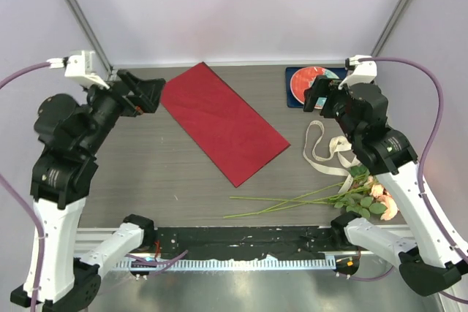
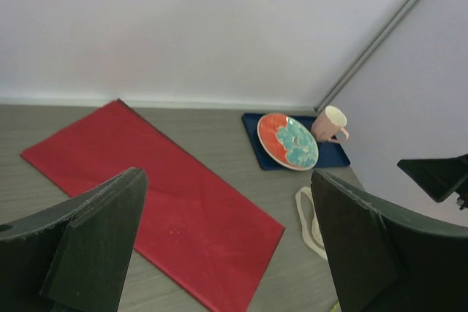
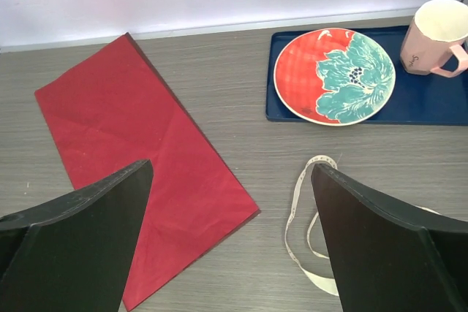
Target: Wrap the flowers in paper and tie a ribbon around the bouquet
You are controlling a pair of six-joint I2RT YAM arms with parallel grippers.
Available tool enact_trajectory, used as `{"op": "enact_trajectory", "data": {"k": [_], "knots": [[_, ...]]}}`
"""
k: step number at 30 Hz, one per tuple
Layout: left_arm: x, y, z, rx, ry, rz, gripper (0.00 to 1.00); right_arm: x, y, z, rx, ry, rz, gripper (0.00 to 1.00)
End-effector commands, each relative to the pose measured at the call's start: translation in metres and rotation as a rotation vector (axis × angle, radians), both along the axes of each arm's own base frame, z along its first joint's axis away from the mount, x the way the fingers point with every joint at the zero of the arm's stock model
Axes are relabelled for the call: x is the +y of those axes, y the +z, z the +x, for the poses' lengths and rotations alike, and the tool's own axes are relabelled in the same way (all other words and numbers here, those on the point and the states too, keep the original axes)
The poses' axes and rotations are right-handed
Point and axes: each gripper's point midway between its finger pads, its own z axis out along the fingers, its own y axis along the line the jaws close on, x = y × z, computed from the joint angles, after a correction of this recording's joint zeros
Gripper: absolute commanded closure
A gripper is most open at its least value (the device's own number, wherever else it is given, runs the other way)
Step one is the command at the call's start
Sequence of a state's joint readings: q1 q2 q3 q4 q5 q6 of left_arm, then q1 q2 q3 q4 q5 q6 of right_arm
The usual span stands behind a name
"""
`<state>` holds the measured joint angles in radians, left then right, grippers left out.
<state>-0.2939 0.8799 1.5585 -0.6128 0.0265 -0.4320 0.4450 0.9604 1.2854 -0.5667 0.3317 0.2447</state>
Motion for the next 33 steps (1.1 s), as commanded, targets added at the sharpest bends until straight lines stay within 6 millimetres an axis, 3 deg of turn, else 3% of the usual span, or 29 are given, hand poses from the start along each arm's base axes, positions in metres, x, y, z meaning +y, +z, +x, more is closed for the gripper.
{"op": "enact_trajectory", "data": {"k": [1, 3, 5, 7, 8, 10, 11, 12, 14, 16, 17, 18, 20, 21, 22, 28, 33], "knots": [[-0.030, -0.042, 0.022, 0.150, -0.132, 0.041, 0.00, 0.004, -0.019, 0.017, 0.053, -0.028, -0.022, 0.03], [-0.051, -0.067, 0.030, 0.219, -0.234, 0.034, 0.00, 0.016, -0.038, 0.026, 0.110, 0.003, -0.024, 0.02], [-0.071, -0.095, 0.049, 0.302, -0.308, 0.020, 0.04, 0.047, -0.068, 0.037, 0.193, 0.129, -0.021, 0.03], [-0.094, -0.147, 0.064, 0.454, -0.408, 0.010, 0.12, 0.074, -0.082, 0.046, 0.218, 0.244, 0.002, 0.03], [-0.102, -0.165, 0.071, 0.510, -0.429, -0.004, 0.14, 0.087, -0.102, 0.052, 0.263, 0.287, 0.007, 0.02], [-0.109, -0.210, 0.082, 0.622, -0.417, 0.015, 0.19, 0.095, -0.117, 0.068, 0.277, 0.299, 0.015, 0.02], [-0.119, -0.240, 0.090, 0.701, -0.413, 0.032, 0.22, 0.100, -0.140, 0.077, 0.335, 0.324, 0.016, 0.02], [-0.123, -0.260, 0.091, 0.742, -0.405, 0.045, 0.24, 0.102, -0.150, 0.084, 0.357, 0.335, 0.019, 0.02], [-0.144, -0.293, 0.100, 0.786, -0.409, 0.072, 0.31, 0.101, -0.166, 0.102, 0.389, 0.358, 0.074, 0.06], [-0.157, -0.316, 0.104, 0.830, -0.403, 0.084, 0.40, 0.103, -0.202, 0.115, 0.480, 0.378, 0.109, 0.11], [-0.166, -0.324, 0.107, 0.823, -0.386, 0.109, 0.44, 0.100, -0.206, 0.123, 0.490, 0.366, 0.105, 0.19], [-0.171, -0.345, 0.112, 0.869, -0.371, 0.133, 0.48, 0.090, -0.229, 0.130, 0.543, 0.340, 0.108, 0.24], [-0.177, -0.363, 0.114, 0.908, -0.341, 0.176, 0.60, 0.087, -0.238, 0.136, 0.571, 0.351, 0.135, 0.38], [-0.180, -0.376, 0.117, 0.932, -0.328, 0.190, 0.65, 0.081, -0.245, 0.139, 0.588, 0.340, 0.147, 0.54], [-0.180, -0.384, 0.116, 0.953, -0.318, 0.197, 0.73, 0.080, -0.253, 0.135, 0.620, 0.350, 0.151, 0.60], [-0.165, -0.416, 0.101, 0.994, -0.226, 0.260, 0.87, 0.079, -0.277, 0.121, 0.657, 0.373, 0.143, 0.59], [-0.158, -0.440, 0.089, 1.035, -0.205, 0.257, 0.91, 0.079, -0.301, 0.109, 0.698, 0.379, 0.157, 0.57]]}}
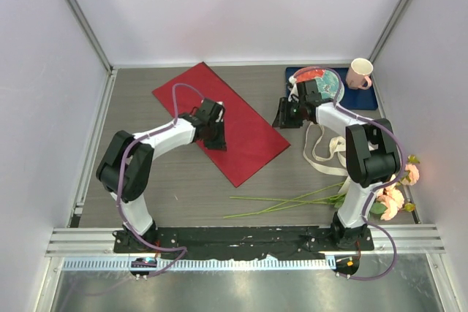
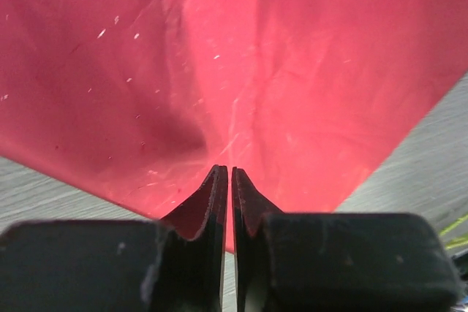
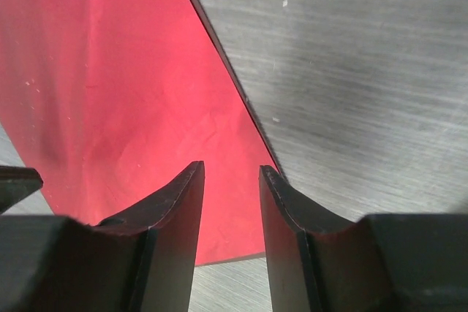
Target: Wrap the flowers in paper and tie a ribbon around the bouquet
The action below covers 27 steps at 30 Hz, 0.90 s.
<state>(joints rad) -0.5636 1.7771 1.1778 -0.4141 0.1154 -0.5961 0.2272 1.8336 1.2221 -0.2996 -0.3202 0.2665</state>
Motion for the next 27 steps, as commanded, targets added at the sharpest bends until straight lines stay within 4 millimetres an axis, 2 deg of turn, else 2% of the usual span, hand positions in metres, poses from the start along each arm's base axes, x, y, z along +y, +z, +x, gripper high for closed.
{"op": "enact_trajectory", "data": {"k": [1, 5, 14, 20, 27], "knots": [[0.003, -0.008, 0.003, -0.028, 0.042, 0.009, 0.92, 0.005, -0.001, -0.005, -0.028, 0.031, 0.022, 0.55], [0.006, -0.021, 0.000, -0.014, 0.064, 0.021, 0.96, -0.001, -0.007, -0.009, -0.014, 0.006, 0.001, 0.54], [0.018, -0.031, -0.011, -0.015, 0.091, 0.041, 0.99, -0.023, -0.020, -0.031, 0.029, -0.062, -0.091, 0.48], [0.020, -0.043, -0.017, 0.005, 0.108, 0.039, 1.00, -0.012, -0.028, -0.045, 0.047, -0.024, -0.083, 0.48], [0.019, -0.045, -0.018, 0.008, 0.106, 0.037, 1.00, 0.005, -0.020, -0.050, 0.034, 0.004, 0.010, 0.50]]}}
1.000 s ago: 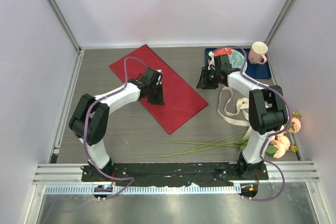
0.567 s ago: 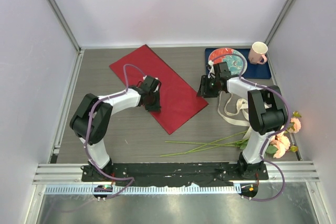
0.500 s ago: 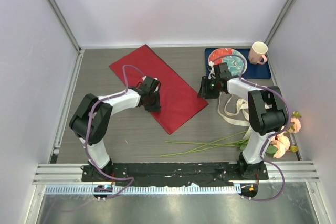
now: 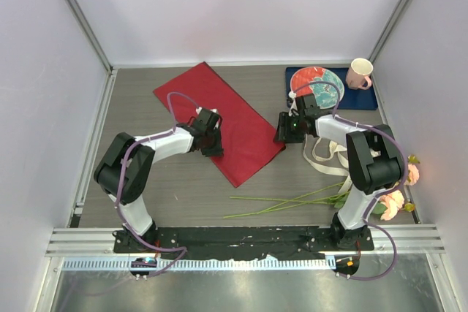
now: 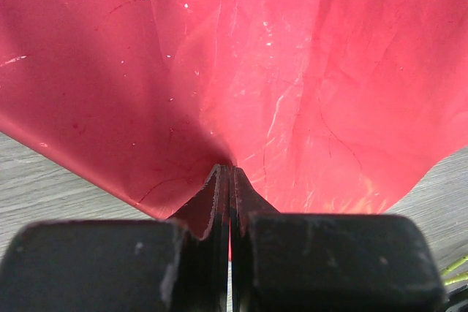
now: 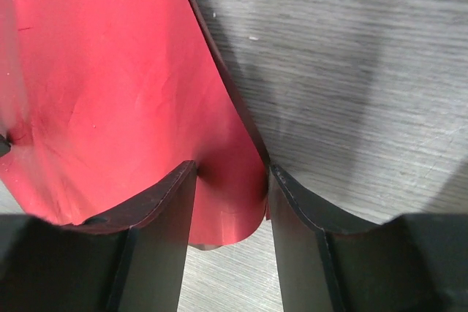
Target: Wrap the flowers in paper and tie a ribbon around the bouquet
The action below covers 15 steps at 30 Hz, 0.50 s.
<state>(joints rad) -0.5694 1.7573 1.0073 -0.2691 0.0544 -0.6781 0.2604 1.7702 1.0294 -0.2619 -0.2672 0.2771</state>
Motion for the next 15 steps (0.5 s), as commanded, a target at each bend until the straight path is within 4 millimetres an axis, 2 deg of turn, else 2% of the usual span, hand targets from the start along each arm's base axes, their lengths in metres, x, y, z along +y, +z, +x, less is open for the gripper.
{"op": "enact_trajectory", "data": {"k": [1, 12, 15], "knots": [[0.004, -0.010, -0.005, 0.005, 0.010, 0.023, 1.00, 0.011, 0.017, -0.003, -0.046, 0.000, 0.073, 0.50], [0.003, -0.010, -0.005, 0.009, 0.008, 0.022, 1.00, 0.019, 0.037, -0.001, -0.098, -0.007, 0.141, 0.49], [0.004, -0.010, -0.006, 0.007, 0.009, 0.028, 1.00, 0.024, 0.042, 0.000, -0.099, -0.004, 0.176, 0.51]]}}
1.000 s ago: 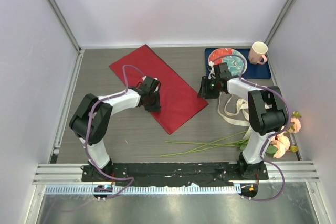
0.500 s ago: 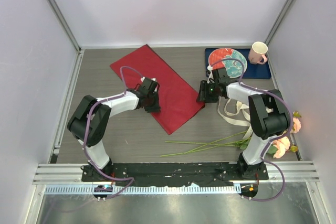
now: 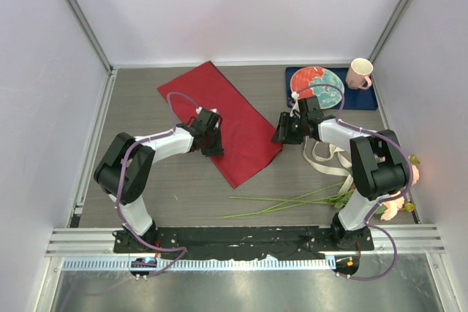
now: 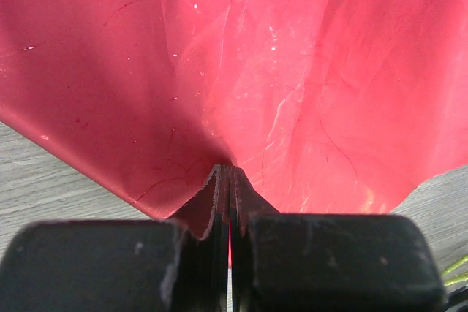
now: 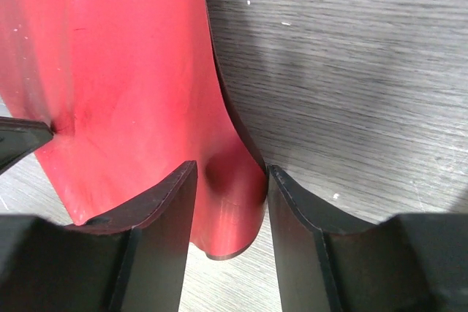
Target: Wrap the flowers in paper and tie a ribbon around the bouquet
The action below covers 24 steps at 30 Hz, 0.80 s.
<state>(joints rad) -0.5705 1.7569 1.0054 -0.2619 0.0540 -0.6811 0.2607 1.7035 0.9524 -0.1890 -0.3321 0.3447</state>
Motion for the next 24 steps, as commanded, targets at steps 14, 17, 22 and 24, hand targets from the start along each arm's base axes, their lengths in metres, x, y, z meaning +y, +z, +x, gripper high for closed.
{"op": "enact_trajectory", "data": {"k": [14, 17, 22, 24], "knots": [[0.005, -0.010, -0.007, 0.010, 0.004, 0.033, 1.00, 0.005, 0.039, 0.012, -0.117, -0.037, 0.055, 0.51], [0.006, -0.012, -0.008, 0.014, 0.004, 0.036, 1.00, 0.005, 0.042, 0.011, -0.122, -0.037, 0.059, 0.50], [0.006, -0.012, -0.008, 0.015, 0.005, 0.034, 1.00, 0.008, 0.037, 0.007, -0.096, -0.026, 0.077, 0.50], [0.006, -0.011, -0.008, 0.016, 0.004, 0.033, 1.00, 0.009, 0.037, 0.007, -0.093, -0.030, 0.084, 0.50]]}}
